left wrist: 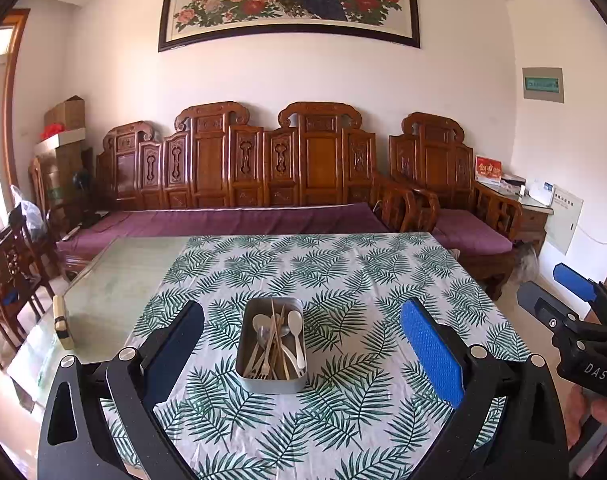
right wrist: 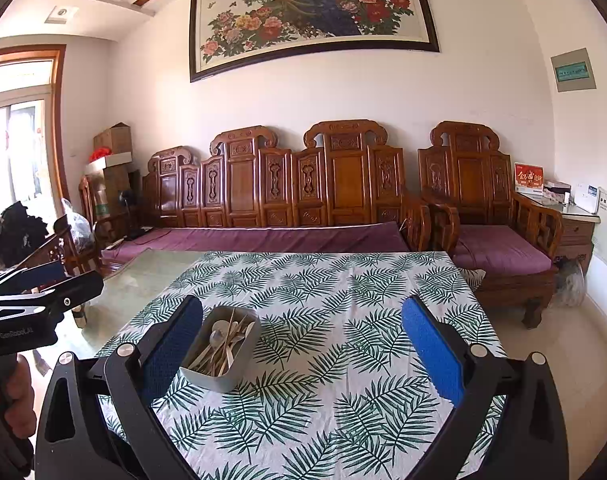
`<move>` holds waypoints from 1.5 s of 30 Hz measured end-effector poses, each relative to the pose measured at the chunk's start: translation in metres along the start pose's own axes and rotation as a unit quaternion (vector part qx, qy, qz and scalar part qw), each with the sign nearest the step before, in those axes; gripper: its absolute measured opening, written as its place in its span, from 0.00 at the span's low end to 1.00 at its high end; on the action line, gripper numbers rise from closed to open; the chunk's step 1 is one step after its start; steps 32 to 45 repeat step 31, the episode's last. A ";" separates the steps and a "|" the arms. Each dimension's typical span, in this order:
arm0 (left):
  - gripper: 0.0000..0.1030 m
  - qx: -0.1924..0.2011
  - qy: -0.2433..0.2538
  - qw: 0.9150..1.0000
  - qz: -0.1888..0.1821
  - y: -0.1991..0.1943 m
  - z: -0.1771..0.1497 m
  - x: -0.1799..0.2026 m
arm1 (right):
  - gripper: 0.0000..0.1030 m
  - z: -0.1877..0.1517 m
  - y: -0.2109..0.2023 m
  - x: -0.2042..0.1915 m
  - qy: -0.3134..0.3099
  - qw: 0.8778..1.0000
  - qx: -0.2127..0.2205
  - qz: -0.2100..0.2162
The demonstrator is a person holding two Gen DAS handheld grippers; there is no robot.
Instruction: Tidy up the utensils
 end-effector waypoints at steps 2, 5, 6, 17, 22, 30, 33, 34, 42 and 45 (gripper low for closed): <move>0.92 0.000 0.000 1.000 0.000 0.000 0.000 0.000 | 0.97 0.000 0.000 0.000 0.000 1.000 0.000 0.000; 0.92 0.000 0.001 1.000 -0.001 -0.001 0.000 0.002 | 0.97 0.000 0.000 0.000 0.000 1.000 0.000 0.000; 0.92 0.000 0.001 1.000 -0.001 -0.001 0.000 0.002 | 0.97 0.000 0.000 0.000 0.000 1.000 0.000 0.000; 0.92 0.002 0.001 1.000 -0.001 -0.001 0.001 0.005 | 0.97 0.001 0.000 0.000 0.000 1.000 0.000 0.000; 0.92 0.002 0.001 1.000 -0.002 -0.001 0.001 0.005 | 0.97 0.001 0.000 -0.001 0.000 1.000 0.000 0.000; 0.92 0.002 0.001 1.000 -0.002 -0.001 0.002 0.006 | 0.97 0.001 0.000 0.000 0.000 1.000 0.000 0.000; 0.92 0.002 0.001 1.000 -0.002 -0.001 0.002 0.007 | 0.97 0.001 0.000 0.000 0.000 1.000 0.000 0.000; 0.92 0.002 0.001 1.000 -0.002 -0.001 0.002 0.007 | 0.97 0.001 0.000 0.000 0.000 1.000 0.000 0.000; 0.92 0.002 0.001 1.000 -0.002 -0.001 0.002 0.007 | 0.97 0.001 0.000 0.000 0.000 1.000 0.000 0.000; 0.92 0.002 0.001 1.000 -0.002 -0.001 0.002 0.007 | 0.97 0.001 0.000 0.000 0.000 1.000 0.000 0.000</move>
Point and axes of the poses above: each gripper's, at about its wrist camera, not at the fingertips, and y roughly the way its jaws point, x to its right, z to its top, the point moved 2 cm from there along y, roughly the way its jaws point, and after that the axes turned 15 degrees about -z, right-handed, at the moved point
